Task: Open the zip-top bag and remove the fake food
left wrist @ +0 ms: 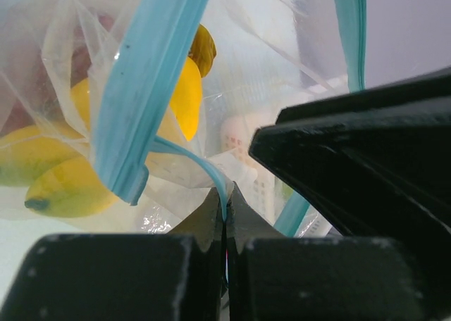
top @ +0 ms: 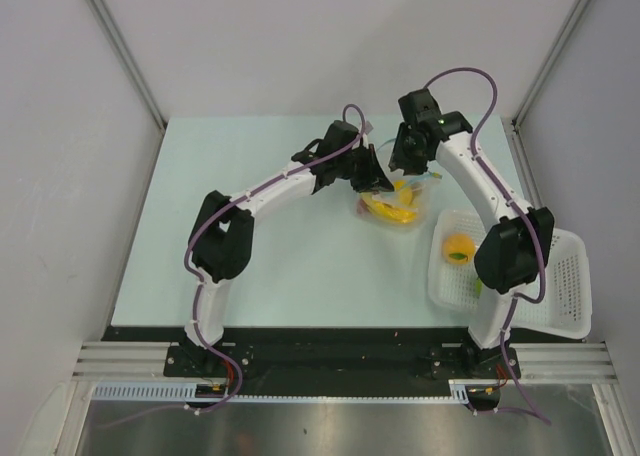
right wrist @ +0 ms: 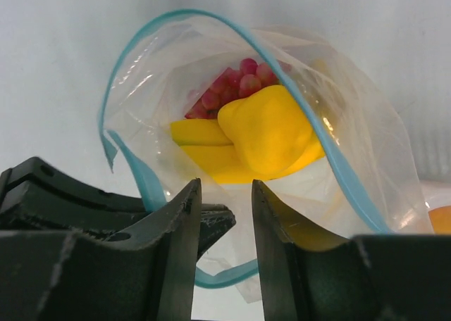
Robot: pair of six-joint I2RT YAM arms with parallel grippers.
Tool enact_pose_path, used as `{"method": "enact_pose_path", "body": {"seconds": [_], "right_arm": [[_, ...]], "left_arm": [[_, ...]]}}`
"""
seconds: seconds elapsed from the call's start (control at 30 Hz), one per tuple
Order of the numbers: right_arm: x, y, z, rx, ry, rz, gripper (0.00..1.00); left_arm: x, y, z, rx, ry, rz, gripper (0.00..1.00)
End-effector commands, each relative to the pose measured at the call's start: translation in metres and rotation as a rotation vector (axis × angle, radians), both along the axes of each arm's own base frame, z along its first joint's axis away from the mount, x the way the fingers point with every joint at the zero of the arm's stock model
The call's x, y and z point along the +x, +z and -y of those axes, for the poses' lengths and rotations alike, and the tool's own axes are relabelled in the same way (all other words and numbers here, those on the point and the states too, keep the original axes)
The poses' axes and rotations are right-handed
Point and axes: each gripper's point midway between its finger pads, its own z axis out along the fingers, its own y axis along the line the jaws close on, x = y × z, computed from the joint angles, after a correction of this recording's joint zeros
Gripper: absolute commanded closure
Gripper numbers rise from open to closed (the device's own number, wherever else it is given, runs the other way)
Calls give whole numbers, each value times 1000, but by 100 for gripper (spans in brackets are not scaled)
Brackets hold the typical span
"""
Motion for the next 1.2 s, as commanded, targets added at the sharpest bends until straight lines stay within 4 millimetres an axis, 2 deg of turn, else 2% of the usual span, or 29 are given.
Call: {"method": "enact_pose_path", "body": {"seconds": [0.0, 0.13, 0.23, 0.27, 0.37, 0.6, 0.73, 0.87, 1.0, 1.07, 1.17], "right_arm": [[19, -1, -6, 45, -4, 29, 60], [30, -27, -4, -1, -2, -15, 57], [29, -44, 2, -26, -7, -63, 50], [27, -50, 4, -44, -10, -79, 40], [26, -64, 9, -76, -10, -106, 31], [27, -87, 8, -83, -7, -155, 21], [17, -99, 9, -102, -10, -209, 15], [6, -115, 12, -115, -7, -237, 13], [5, -125, 9, -101, 11, -235, 12], [12, -126, 10, -113, 17, -205, 13], [18, -117, 9, -117, 31, -175, 19]], "left_arm": [[-7, 43, -1, -48, -1, 68, 100], [-9, 36, 0, -53, 3, 43, 100], [-10, 35, 0, -54, -1, 40, 100], [-10, 34, 0, -51, 0, 40, 100], [-9, 32, 1, -50, -3, 41, 100], [-7, 22, 1, -33, 0, 31, 100], [-7, 15, 2, -24, -2, 20, 100], [-6, 12, 2, -22, -2, 18, 100], [-6, 9, 3, -19, -3, 11, 100], [-5, 8, 4, -21, -2, 7, 100], [-5, 9, 3, -21, 0, 8, 100]]}}
